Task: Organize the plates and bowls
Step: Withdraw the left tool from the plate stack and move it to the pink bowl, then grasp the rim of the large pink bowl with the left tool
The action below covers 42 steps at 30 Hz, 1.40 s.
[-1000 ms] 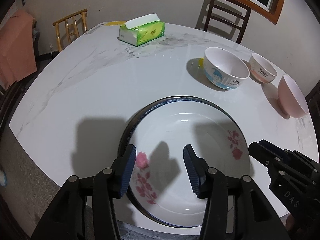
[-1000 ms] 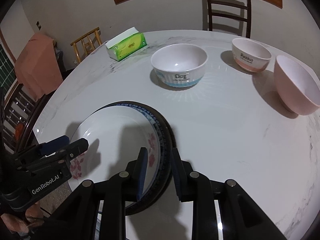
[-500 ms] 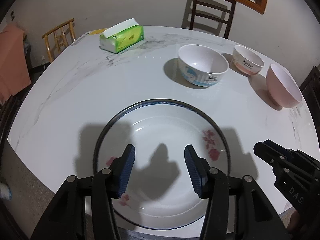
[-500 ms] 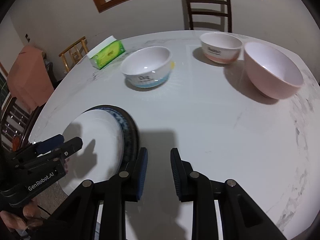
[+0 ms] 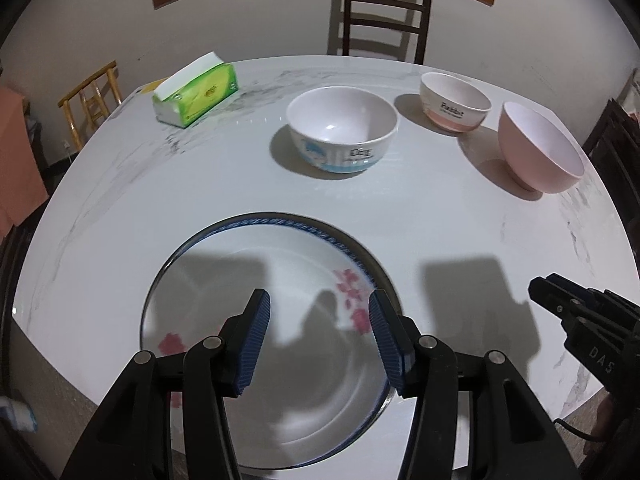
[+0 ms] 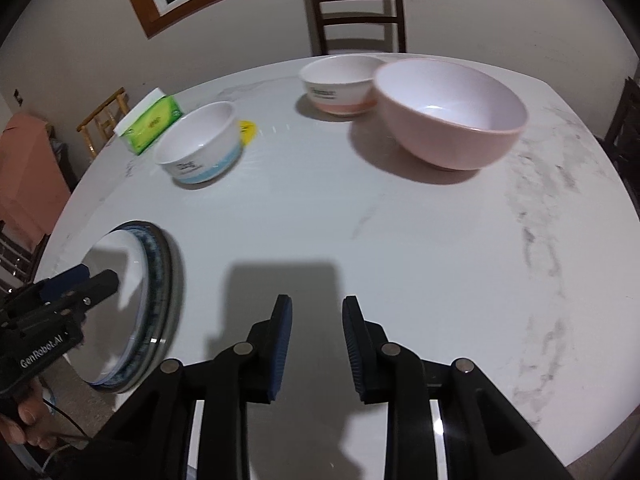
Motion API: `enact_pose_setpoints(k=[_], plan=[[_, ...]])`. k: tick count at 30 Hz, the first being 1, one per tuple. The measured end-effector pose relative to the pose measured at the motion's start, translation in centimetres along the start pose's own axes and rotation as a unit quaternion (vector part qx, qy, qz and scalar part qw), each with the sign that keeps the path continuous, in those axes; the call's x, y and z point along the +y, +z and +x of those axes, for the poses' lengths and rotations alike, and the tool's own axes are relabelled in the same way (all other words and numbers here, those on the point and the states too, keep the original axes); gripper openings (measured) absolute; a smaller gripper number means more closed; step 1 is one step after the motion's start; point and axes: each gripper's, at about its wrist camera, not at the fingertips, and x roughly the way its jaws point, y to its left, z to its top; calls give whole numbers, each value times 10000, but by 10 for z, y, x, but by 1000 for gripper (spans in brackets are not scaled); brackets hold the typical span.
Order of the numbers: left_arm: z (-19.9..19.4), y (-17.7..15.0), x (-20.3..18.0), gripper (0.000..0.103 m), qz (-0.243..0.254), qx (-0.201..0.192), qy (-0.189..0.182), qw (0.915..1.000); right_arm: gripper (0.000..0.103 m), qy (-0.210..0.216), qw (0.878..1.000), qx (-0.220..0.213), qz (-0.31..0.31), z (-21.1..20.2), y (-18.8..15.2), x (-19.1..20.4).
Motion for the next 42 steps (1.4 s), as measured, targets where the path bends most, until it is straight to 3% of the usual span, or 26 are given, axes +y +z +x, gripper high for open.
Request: enact_pose_setpoints(k=[5,12,21,29,42], plan=[[3,9,-19,49,185,1,-23,9998,40,-115,9999,1,88,-7,1,-27],[10,22,-48,49,418,18,-93,9991,40,-338,9992,-143,187,-23,18,-59],[17,47,-85,49,611,85,-348,9975,40,-304,9976,-438,449,-37,55,-96],[17,89,-100,52,397,49,-746,9964,40,-268,9957,-525,720,-31,96,-122],[54,155,-139,52,-77,519,-1437,9882,40,-405,9913,44,1253,22,149,-174]])
